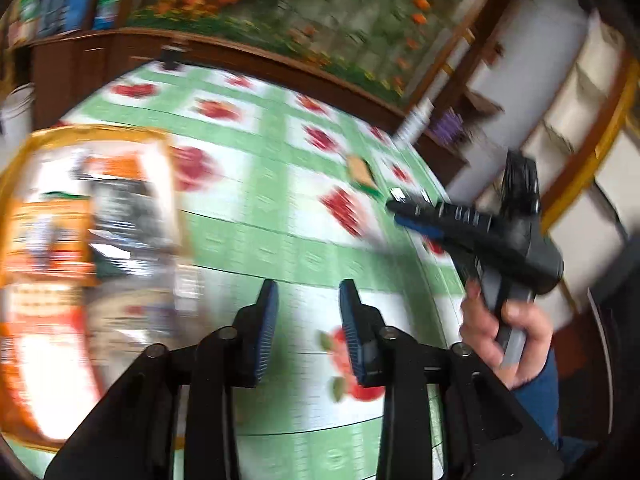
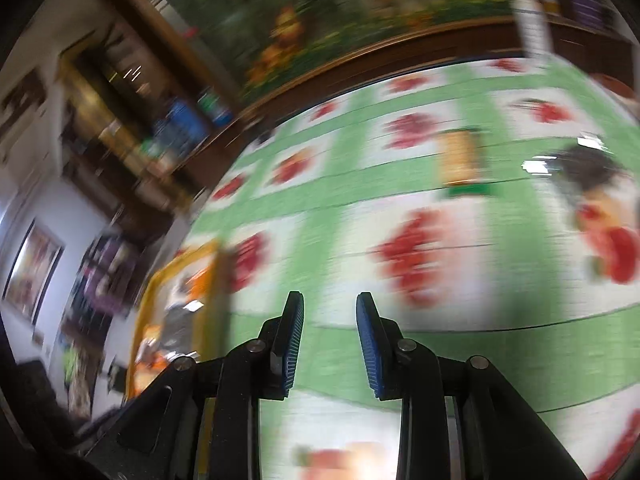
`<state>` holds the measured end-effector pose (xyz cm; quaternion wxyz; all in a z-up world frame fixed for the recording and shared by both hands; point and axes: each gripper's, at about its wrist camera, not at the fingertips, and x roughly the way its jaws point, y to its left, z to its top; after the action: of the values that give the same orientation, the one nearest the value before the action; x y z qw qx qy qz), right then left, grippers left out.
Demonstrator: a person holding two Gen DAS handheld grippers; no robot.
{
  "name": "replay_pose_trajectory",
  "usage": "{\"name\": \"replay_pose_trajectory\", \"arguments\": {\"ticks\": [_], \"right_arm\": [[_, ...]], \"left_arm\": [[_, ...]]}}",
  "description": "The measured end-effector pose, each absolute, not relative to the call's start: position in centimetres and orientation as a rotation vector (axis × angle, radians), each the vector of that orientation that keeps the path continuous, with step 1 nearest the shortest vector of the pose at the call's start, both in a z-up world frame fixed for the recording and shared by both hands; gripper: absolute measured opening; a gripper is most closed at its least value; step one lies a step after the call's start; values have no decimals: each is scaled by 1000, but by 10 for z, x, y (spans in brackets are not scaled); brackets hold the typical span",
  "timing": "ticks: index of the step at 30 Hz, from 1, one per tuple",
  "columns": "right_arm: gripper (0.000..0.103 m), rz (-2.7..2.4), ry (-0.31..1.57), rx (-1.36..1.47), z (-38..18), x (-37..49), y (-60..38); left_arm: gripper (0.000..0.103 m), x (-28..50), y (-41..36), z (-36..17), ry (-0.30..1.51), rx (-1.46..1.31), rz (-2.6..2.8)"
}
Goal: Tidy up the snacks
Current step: 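Grasp the second silver foil bag with the right gripper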
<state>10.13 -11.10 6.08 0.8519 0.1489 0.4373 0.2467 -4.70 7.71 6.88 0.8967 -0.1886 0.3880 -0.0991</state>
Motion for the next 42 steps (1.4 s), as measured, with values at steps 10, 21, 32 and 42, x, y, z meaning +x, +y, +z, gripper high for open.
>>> {"name": "replay_pose_trajectory", "arguments": {"ticks": [10,21,32,42], "right_arm": [[36,266,836,453,62,124,-242],[58,88,944,485,67,188,-259],[64,-126,1167,355,25,286,-224],[58,-5,1112,53,20,322,-131]], "left_arm": [[40,27,17,31,909,-298,-216],[40,30,43,26,786,-266,-67],[40,29,50,31,762,-284,-58],[40,29,52,31,754,-281,-42]]}}
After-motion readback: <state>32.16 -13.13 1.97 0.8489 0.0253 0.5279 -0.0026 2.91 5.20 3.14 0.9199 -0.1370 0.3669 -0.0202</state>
